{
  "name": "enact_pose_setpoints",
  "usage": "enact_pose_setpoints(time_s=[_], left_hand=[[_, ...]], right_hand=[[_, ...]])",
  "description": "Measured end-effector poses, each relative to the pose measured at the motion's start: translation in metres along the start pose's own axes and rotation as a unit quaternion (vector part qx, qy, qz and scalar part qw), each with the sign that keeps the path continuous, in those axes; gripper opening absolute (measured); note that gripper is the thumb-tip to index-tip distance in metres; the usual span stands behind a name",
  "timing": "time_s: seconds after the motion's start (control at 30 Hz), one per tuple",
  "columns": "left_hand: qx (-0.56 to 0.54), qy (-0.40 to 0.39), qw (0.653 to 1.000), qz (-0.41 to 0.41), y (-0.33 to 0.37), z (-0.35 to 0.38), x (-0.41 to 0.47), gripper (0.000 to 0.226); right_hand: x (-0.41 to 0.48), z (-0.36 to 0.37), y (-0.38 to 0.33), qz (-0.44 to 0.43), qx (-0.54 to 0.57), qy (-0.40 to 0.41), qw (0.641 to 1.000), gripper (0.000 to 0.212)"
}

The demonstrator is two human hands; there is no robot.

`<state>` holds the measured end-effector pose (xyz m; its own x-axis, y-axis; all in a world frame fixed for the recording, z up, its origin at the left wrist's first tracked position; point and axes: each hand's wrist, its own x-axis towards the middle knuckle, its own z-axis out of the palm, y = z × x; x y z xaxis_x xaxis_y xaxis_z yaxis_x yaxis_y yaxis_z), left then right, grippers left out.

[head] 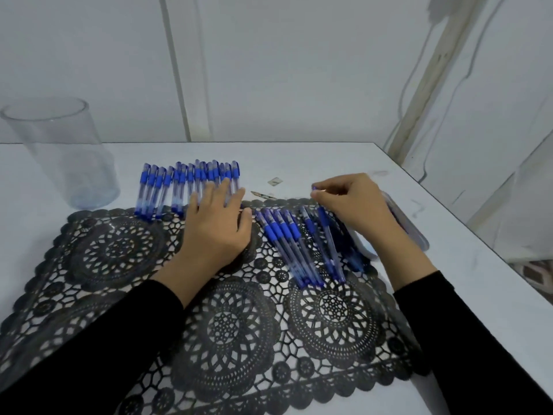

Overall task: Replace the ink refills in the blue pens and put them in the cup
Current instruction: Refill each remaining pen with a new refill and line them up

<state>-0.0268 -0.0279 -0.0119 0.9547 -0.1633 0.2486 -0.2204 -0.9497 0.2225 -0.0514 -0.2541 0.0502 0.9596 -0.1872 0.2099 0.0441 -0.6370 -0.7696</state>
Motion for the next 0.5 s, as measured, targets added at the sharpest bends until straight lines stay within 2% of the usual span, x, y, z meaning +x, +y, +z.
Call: enact_pose_setpoints(time_s=[0.27,0.5], left_hand=[[-0.025,-0.033,0.999,-0.028,-0.002,0.001,-0.001,0.056],[-0.015,-0.051,0.998,-0.036,-0.002,-0.002,-0.001,0.056]], right_hand=[[0.004,0.033,0.001,-0.043,-0.112,-0.055,0.991,0.021],[0.004,0.043,0.008,-0.056,-0.146,-0.060,0.986,0.019]])
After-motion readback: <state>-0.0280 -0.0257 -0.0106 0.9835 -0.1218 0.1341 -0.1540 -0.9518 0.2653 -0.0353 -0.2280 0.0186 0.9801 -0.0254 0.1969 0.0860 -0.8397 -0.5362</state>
